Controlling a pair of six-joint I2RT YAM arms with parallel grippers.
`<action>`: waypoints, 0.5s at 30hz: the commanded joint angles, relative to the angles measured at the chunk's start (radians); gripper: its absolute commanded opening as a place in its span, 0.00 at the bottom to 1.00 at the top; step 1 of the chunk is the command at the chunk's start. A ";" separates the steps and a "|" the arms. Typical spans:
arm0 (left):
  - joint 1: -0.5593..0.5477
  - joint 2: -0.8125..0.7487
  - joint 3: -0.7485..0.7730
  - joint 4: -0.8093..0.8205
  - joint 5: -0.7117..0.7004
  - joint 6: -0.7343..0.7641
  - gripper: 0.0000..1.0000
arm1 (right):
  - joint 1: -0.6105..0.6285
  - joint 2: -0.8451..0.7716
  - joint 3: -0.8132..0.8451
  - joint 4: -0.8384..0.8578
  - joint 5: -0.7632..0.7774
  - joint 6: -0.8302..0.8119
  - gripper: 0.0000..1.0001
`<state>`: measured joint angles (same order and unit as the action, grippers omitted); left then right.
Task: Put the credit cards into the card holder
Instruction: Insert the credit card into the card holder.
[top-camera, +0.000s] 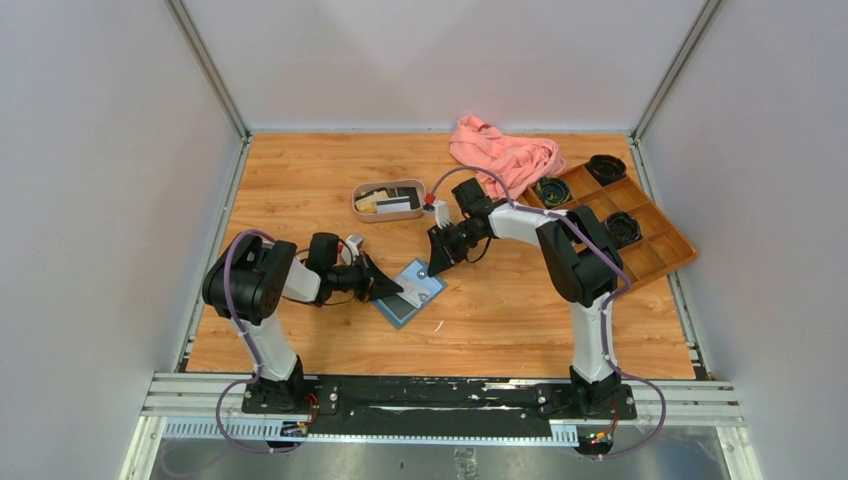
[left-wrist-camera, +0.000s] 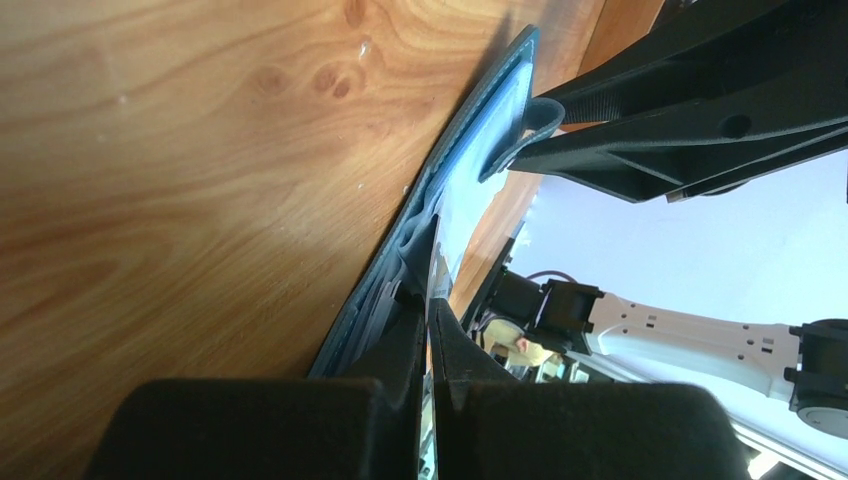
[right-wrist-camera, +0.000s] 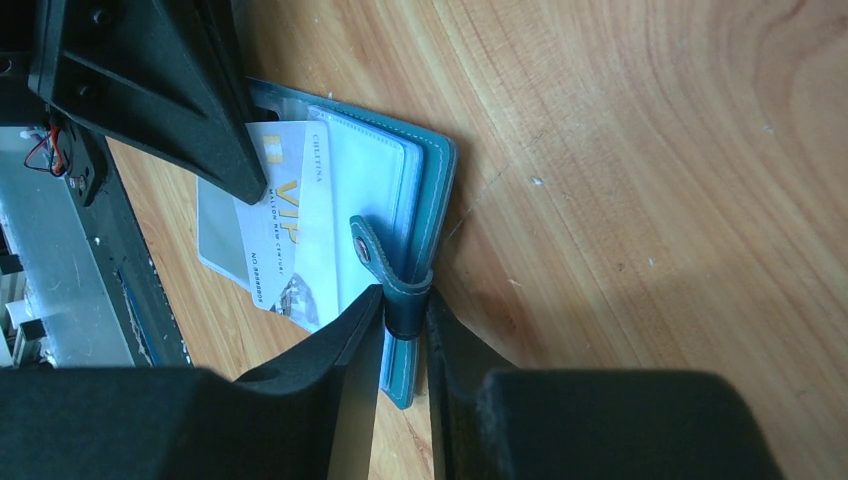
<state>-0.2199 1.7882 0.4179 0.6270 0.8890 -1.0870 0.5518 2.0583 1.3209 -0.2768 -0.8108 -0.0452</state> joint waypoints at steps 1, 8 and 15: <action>-0.007 0.008 0.019 -0.112 -0.015 0.046 0.00 | 0.037 0.053 -0.005 -0.053 0.057 -0.027 0.26; -0.007 0.016 0.023 -0.113 -0.058 0.041 0.00 | 0.039 0.046 -0.003 -0.058 0.036 -0.029 0.26; -0.011 0.018 0.043 -0.113 -0.097 0.033 0.00 | 0.040 0.045 -0.003 -0.060 0.018 -0.031 0.28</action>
<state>-0.2207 1.7885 0.4469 0.5709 0.8757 -1.0698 0.5571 2.0583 1.3251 -0.2806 -0.8124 -0.0479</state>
